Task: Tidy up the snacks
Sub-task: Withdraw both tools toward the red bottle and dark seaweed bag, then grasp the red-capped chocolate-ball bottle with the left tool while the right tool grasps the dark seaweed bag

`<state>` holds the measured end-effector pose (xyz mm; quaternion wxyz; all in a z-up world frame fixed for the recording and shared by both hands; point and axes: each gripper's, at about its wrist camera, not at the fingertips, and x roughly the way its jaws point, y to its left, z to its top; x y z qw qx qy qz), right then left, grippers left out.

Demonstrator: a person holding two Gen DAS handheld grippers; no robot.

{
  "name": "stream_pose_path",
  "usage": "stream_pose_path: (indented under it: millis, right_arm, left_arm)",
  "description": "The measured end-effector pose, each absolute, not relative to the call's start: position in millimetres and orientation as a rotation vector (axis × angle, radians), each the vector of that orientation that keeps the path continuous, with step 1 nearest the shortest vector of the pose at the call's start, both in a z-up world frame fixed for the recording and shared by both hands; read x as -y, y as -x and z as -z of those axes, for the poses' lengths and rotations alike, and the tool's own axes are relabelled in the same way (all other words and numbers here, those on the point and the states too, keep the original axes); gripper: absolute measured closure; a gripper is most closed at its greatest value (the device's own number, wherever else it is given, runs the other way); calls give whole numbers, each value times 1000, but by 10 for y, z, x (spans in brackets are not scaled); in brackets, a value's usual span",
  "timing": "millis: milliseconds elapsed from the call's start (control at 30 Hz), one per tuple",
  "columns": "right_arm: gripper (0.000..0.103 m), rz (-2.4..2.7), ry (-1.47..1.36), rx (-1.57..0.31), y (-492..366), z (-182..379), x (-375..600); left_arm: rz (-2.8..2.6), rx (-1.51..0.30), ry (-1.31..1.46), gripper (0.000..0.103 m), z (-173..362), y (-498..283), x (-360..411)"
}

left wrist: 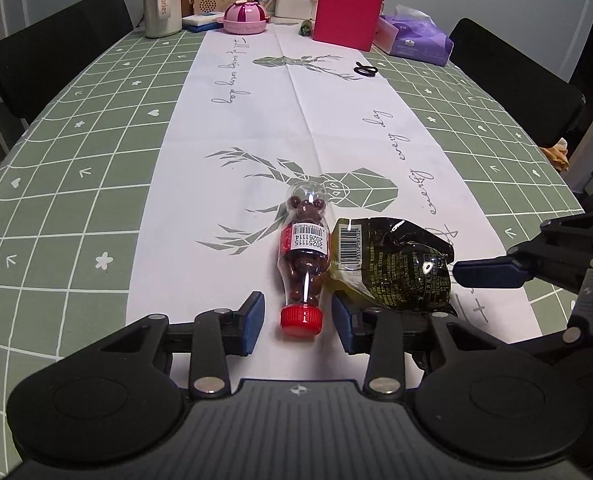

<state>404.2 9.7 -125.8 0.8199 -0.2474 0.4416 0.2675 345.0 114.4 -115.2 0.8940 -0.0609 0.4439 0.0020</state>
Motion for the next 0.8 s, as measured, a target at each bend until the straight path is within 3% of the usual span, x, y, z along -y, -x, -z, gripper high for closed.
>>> stream_pose_path:
  millis: [300,800]
  right_arm:
    - [71,-571,526,-908,-4041,1285,-93]
    - [72,-589,563,-1016,-3463,1243,-77]
  left_arm:
    - [-21,-906,106,79,1167,-3436,-1129]
    - [-100,-980,144,80,1114,-2862,-1122]
